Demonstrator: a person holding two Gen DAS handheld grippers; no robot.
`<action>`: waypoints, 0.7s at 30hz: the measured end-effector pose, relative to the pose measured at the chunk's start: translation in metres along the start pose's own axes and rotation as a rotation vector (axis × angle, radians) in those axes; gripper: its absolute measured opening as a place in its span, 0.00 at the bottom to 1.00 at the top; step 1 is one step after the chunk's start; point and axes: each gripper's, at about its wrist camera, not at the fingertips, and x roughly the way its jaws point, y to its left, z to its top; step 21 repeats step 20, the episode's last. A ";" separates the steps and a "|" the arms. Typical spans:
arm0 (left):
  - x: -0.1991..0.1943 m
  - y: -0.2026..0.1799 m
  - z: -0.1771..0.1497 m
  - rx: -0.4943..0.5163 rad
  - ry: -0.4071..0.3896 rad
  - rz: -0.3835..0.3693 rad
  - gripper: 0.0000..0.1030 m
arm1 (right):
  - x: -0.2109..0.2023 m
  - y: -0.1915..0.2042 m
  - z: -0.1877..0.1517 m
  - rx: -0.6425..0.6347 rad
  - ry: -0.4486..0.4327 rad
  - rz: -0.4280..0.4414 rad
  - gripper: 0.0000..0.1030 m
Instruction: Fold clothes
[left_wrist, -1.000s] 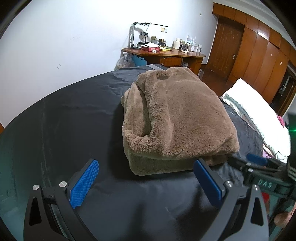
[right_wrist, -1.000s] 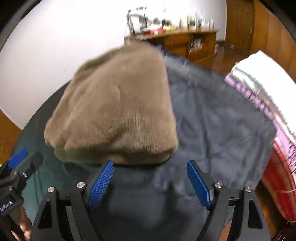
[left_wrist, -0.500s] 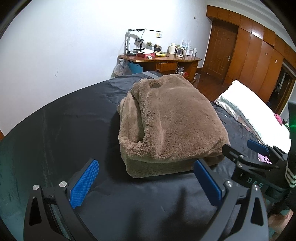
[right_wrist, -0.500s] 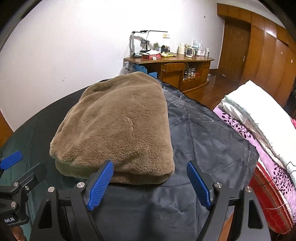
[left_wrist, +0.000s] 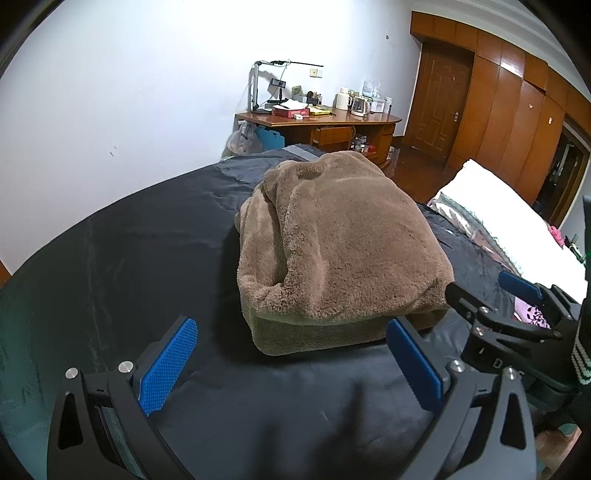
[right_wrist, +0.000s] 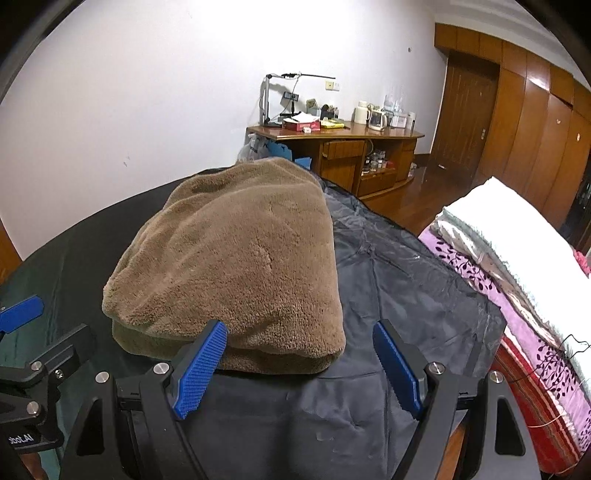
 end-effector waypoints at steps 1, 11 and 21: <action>-0.001 0.000 0.000 0.000 -0.004 0.002 1.00 | -0.002 0.000 0.001 -0.001 -0.006 0.000 0.81; -0.008 -0.001 0.001 0.012 -0.038 0.015 1.00 | -0.011 0.004 0.003 -0.007 -0.036 0.012 0.81; -0.017 -0.007 -0.001 0.055 -0.118 0.053 1.00 | 0.000 0.006 -0.006 -0.009 0.002 0.014 0.81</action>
